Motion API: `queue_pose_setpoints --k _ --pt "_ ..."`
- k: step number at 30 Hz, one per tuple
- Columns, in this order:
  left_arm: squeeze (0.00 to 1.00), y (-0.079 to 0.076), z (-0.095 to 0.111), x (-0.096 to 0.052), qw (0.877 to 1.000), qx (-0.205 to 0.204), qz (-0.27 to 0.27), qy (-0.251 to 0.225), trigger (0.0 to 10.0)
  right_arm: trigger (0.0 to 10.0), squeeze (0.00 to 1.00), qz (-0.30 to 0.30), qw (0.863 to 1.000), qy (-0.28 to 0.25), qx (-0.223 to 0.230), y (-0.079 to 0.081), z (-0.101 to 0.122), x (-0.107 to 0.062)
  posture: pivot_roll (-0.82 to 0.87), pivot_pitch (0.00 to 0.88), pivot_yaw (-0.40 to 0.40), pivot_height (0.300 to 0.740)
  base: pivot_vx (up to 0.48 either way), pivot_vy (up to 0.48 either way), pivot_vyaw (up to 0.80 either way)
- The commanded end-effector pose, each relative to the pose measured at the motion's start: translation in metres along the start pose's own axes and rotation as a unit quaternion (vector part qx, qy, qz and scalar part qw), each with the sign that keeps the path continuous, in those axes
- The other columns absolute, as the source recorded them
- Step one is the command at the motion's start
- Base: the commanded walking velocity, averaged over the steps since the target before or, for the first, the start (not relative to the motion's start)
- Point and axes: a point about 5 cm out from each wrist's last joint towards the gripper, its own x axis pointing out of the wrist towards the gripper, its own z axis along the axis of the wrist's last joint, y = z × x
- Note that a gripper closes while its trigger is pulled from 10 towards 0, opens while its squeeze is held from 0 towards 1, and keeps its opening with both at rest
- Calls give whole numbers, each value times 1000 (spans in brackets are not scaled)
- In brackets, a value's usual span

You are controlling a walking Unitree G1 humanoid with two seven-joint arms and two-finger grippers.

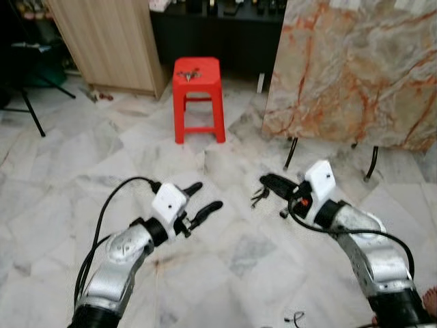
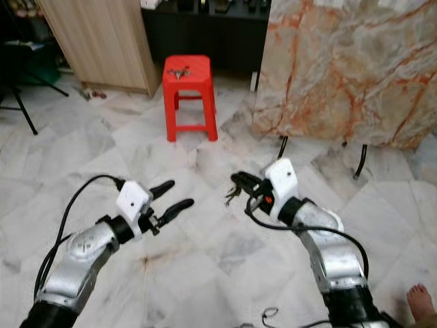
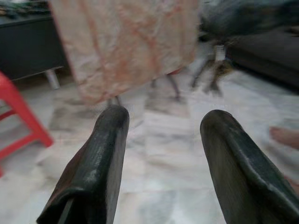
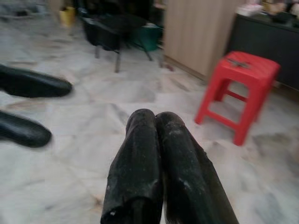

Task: Hang keys on a hook

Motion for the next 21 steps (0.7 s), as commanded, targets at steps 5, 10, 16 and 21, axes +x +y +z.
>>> queue_pose_setpoints --k 5,10,16,21 --pt "0 -9 12 2 999 -14 -37 -1 10000 10000 0 31 999 -26 -8 7 23 8 -140 82 -58 727 0 0 0" --pt "0 -13 23 3 998 -32 -52 -12 10000 10000 0 62 997 -39 -4 20 33 13 -137 75 -59 727 0 0 0" --pt "0 -19 31 8 997 -47 -61 -15 10000 10000 0 92 995 -41 7 34 35 18 -137 64 -60 727 0 0 0" --pt "0 -25 31 11 996 -54 -69 -15 10000 10000 0 113 993 -41 9 43 34 20 -138 57 -59 727 0 0 0"
